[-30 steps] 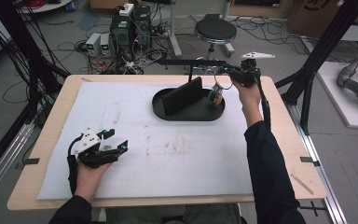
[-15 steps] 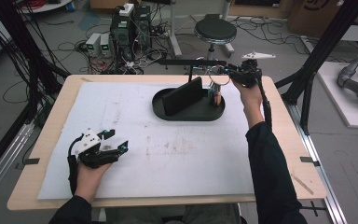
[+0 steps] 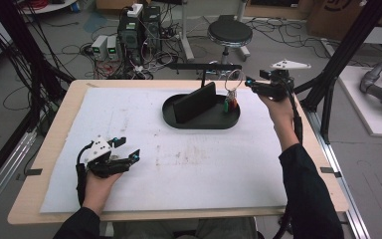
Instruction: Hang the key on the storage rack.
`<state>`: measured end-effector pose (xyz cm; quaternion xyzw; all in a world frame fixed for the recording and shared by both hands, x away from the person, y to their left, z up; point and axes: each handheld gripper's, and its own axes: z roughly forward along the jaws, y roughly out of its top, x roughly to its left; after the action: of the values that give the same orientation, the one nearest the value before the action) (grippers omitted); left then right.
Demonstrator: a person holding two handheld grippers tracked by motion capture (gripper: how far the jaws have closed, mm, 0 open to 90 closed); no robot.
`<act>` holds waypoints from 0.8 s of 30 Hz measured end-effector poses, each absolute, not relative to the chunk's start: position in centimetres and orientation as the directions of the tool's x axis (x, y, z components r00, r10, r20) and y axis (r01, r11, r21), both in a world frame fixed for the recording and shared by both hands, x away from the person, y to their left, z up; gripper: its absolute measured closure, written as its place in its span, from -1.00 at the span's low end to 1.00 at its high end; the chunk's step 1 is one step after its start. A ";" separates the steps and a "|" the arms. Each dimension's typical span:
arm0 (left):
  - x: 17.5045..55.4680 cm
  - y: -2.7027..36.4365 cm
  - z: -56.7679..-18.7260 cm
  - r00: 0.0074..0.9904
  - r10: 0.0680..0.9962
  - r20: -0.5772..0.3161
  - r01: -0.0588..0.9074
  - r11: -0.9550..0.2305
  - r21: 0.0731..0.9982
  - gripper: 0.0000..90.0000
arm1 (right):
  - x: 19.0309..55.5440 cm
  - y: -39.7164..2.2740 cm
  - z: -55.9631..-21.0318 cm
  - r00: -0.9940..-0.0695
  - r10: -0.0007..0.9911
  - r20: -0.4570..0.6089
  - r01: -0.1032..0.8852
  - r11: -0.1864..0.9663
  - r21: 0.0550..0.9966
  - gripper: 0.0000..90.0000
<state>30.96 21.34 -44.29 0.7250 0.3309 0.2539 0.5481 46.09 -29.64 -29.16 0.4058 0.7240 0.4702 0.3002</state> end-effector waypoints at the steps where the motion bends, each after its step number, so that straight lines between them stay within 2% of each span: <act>1: 31.0 21.3 -44.3 0.653 0.758 0.005 0.201 -0.179 0.963 -0.37 | 45.5 -29.8 -29.1 -0.500 0.865 -0.043 0.313 0.226 0.922 -0.18; 10: 31.4 20.7 -44.2 0.665 0.747 0.012 0.194 -0.188 0.963 -0.37 | 40.6 -32.0 -29.6 -0.537 0.843 -0.035 0.277 0.215 0.937 -0.21; 17: 31.6 20.7 -44.1 0.661 0.750 0.012 0.192 -0.184 0.964 -0.37 | 37.5 -33.5 -31.6 -0.569 0.822 0.014 0.260 0.163 0.952 -0.24; 21: 31.7 20.8 -43.9 0.663 0.749 0.018 0.186 -0.187 0.965 -0.37 | 35.8 -33.9 -33.1 -0.582 0.813 0.007 0.237 0.162 0.958 -0.26; 24: 31.6 21.0 -43.8 0.657 0.754 0.030 0.178 -0.194 0.965 -0.37 | 35.0 -34.1 -34.0 -0.598 0.801 0.028 0.251 0.154 0.956 -0.27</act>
<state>31.59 20.98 -43.76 0.7265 0.3206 0.2626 0.5481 34.99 -34.13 -34.04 0.3680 0.7151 0.5364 0.2561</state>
